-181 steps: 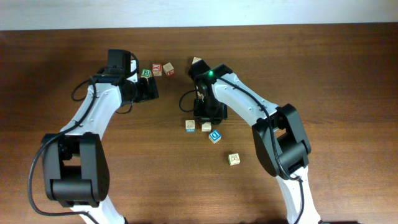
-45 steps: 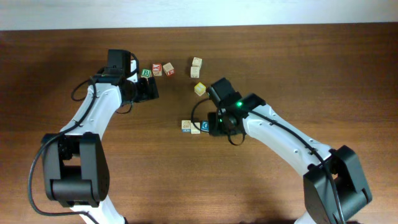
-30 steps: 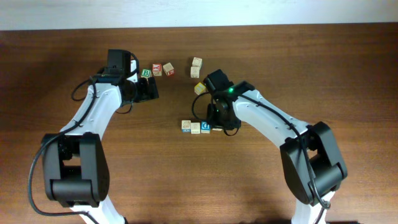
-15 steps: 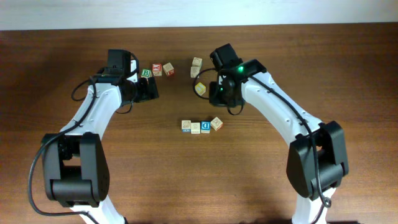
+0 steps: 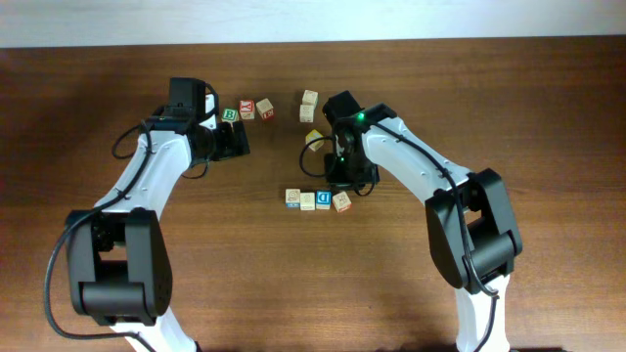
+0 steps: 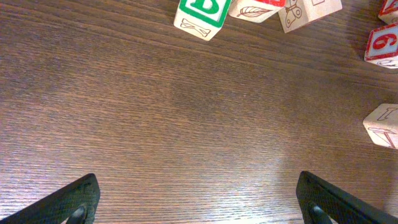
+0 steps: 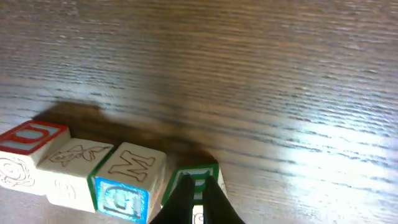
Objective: Rotate 4 blocks
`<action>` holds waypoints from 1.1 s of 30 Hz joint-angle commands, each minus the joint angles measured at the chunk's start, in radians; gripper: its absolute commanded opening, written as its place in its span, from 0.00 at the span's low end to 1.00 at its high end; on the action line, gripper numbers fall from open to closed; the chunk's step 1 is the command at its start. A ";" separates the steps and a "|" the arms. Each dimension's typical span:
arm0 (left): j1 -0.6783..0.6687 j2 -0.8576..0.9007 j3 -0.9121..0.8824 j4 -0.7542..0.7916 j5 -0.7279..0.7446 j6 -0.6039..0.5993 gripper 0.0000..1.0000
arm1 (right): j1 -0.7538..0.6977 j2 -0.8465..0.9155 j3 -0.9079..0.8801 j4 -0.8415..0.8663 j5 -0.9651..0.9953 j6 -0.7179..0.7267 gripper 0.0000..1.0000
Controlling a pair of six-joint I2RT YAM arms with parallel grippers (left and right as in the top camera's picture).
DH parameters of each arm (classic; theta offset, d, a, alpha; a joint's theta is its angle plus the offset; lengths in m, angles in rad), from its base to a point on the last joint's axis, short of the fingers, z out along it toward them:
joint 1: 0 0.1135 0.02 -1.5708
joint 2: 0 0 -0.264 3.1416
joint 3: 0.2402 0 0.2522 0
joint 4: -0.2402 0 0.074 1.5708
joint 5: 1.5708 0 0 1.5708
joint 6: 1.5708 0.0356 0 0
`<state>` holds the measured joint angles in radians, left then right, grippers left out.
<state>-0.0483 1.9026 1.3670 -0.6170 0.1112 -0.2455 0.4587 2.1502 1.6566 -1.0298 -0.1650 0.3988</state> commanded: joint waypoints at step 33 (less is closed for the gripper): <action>0.005 -0.006 0.012 0.002 -0.004 0.008 0.99 | -0.037 -0.077 -0.129 -0.019 -0.117 0.029 0.04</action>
<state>-0.0483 1.9026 1.3670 -0.6167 0.1112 -0.2455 0.4049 2.0533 1.5414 -1.0603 -0.2173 0.4152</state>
